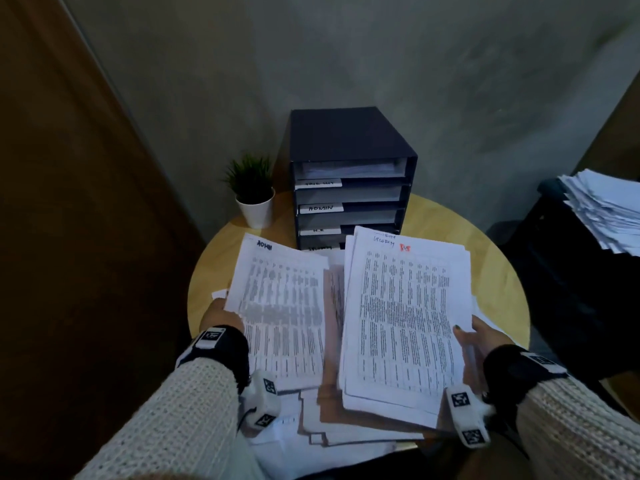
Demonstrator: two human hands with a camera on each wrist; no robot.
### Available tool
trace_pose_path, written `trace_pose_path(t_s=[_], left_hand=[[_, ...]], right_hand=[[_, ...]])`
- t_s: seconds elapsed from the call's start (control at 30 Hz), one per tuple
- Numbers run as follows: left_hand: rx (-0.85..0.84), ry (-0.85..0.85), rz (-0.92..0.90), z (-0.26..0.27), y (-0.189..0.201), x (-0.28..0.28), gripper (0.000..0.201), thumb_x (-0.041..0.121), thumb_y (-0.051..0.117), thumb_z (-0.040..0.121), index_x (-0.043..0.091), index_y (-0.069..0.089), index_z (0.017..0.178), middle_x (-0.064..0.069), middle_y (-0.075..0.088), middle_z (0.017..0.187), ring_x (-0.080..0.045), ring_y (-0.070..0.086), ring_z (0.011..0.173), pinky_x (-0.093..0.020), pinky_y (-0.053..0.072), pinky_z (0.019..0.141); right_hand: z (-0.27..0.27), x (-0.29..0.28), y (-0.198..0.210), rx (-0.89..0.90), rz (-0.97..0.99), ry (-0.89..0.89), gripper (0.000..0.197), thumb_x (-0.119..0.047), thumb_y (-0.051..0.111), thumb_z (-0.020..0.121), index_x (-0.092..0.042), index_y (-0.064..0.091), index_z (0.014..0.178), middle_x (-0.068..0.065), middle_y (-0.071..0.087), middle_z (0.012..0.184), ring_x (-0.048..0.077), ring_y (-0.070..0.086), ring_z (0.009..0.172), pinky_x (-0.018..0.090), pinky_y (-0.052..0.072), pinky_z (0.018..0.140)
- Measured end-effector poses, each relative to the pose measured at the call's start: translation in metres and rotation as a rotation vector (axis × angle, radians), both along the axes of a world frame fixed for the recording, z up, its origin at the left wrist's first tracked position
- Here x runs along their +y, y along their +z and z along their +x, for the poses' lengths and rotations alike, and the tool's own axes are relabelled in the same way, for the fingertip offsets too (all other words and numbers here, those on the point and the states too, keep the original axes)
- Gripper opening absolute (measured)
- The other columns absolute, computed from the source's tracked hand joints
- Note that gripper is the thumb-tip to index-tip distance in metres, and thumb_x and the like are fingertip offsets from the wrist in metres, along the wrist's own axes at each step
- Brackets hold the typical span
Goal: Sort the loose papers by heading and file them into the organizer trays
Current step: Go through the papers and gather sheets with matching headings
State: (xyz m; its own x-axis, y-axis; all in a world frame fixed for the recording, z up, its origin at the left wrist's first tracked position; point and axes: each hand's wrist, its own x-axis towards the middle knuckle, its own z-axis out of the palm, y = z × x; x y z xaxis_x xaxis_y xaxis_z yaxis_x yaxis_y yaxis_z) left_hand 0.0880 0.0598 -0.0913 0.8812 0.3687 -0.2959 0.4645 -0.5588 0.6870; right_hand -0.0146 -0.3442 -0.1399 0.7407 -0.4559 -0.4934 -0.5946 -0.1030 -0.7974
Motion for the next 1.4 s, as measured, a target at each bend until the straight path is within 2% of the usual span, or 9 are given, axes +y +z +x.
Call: trace_pose_path(t_s=[0.17, 0.4, 0.53, 0.77, 0.87, 1.0, 1.1, 1.23, 1.4], left_hand=[[0.089, -0.230, 0.042, -0.004, -0.014, -0.034, 0.036, 0.009, 0.043, 0.096, 0.006, 0.048, 0.131, -0.019, 0.056, 0.129, -0.034, 0.054, 0.115, -0.032, 0.043, 0.093], [0.209, -0.492, 0.044, -0.024, -0.035, -0.085, 0.040, 0.019, 0.038, 0.100, 0.013, 0.044, 0.139, -0.011, 0.037, 0.148, -0.028, 0.043, 0.131, -0.026, 0.036, 0.105], [0.243, -0.318, 0.085, -0.020, -0.036, -0.075, 0.044, 0.040, 0.043, 0.095, 0.028, 0.045, 0.137, -0.011, 0.032, 0.146, -0.033, 0.041, 0.130, -0.037, 0.036, 0.110], [0.264, -0.323, -0.282, -0.019, -0.033, -0.078, 0.059, 0.038, 0.047, 0.096, 0.010, 0.032, 0.145, -0.009, 0.036, 0.150, -0.026, 0.039, 0.135, -0.031, 0.032, 0.112], [0.196, -0.338, -0.351, -0.024, -0.028, -0.093, 0.045, 0.034, 0.043, 0.098, 0.009, 0.048, 0.135, -0.012, 0.050, 0.137, -0.027, 0.048, 0.125, -0.026, 0.037, 0.099], [0.160, -0.254, -0.362, -0.025, -0.026, -0.106, 0.046, 0.050, 0.035, 0.097, 0.011, 0.060, 0.093, -0.006, 0.057, 0.084, -0.021, 0.053, 0.075, -0.026, 0.036, 0.061], [0.179, -0.235, -0.277, -0.019, -0.032, -0.098, 0.056, 0.054, 0.031, 0.096, 0.011, 0.066, 0.107, -0.017, 0.065, 0.108, -0.030, 0.062, 0.100, -0.031, 0.047, 0.084], [0.118, -0.154, -0.246, -0.011, -0.046, -0.081, 0.042, 0.028, 0.036, 0.100, 0.022, 0.043, 0.140, 0.003, 0.040, 0.149, -0.021, 0.033, 0.139, -0.028, 0.029, 0.114], [0.116, -0.207, -0.189, 0.004, -0.056, -0.079, 0.050, 0.014, 0.036, 0.100, 0.012, 0.023, 0.149, 0.001, 0.021, 0.157, -0.015, 0.020, 0.145, -0.025, 0.011, 0.119]], right_hand=[[0.003, 0.017, 0.013, 0.003, -0.026, 0.007, 0.040, -0.003, 0.053, 0.094, -0.005, 0.050, 0.133, 0.011, 0.058, 0.119, 0.024, 0.053, 0.102, 0.027, 0.039, 0.069], [0.014, 0.038, 0.019, 0.371, -0.395, 0.333, 0.056, -0.031, 0.045, 0.099, -0.010, 0.026, 0.148, 0.009, 0.035, 0.152, 0.027, 0.040, 0.136, 0.029, 0.035, 0.104], [0.014, 0.046, 0.022, 0.417, -0.445, 0.383, 0.056, -0.028, 0.041, 0.101, -0.004, 0.021, 0.149, 0.011, 0.027, 0.155, 0.028, 0.033, 0.140, 0.029, 0.031, 0.109], [0.016, 0.043, 0.011, 0.392, -0.507, 0.383, 0.057, -0.034, 0.038, 0.101, -0.008, 0.021, 0.148, 0.008, 0.031, 0.154, 0.024, 0.037, 0.138, 0.025, 0.034, 0.106], [0.016, 0.041, 0.006, 0.393, -0.530, 0.410, 0.057, -0.034, 0.041, 0.101, -0.008, 0.024, 0.148, 0.008, 0.033, 0.153, 0.024, 0.039, 0.137, 0.026, 0.035, 0.106], [0.020, 0.039, 0.002, 0.428, -0.536, 0.430, 0.058, -0.034, 0.039, 0.101, -0.007, 0.020, 0.149, 0.008, 0.026, 0.155, 0.024, 0.035, 0.140, 0.027, 0.032, 0.108], [0.020, 0.039, 0.003, 0.421, -0.526, 0.434, 0.055, -0.032, 0.039, 0.101, -0.007, 0.022, 0.148, 0.008, 0.029, 0.154, 0.024, 0.036, 0.139, 0.026, 0.033, 0.107], [0.019, 0.037, -0.001, 0.435, -0.506, 0.416, 0.061, -0.035, 0.043, 0.100, -0.009, 0.021, 0.150, 0.008, 0.028, 0.155, 0.024, 0.035, 0.140, 0.029, 0.033, 0.109], [0.020, 0.035, -0.003, 0.430, -0.473, 0.415, 0.062, -0.034, 0.046, 0.098, -0.010, 0.021, 0.150, 0.008, 0.029, 0.155, 0.025, 0.034, 0.141, 0.032, 0.031, 0.112]])
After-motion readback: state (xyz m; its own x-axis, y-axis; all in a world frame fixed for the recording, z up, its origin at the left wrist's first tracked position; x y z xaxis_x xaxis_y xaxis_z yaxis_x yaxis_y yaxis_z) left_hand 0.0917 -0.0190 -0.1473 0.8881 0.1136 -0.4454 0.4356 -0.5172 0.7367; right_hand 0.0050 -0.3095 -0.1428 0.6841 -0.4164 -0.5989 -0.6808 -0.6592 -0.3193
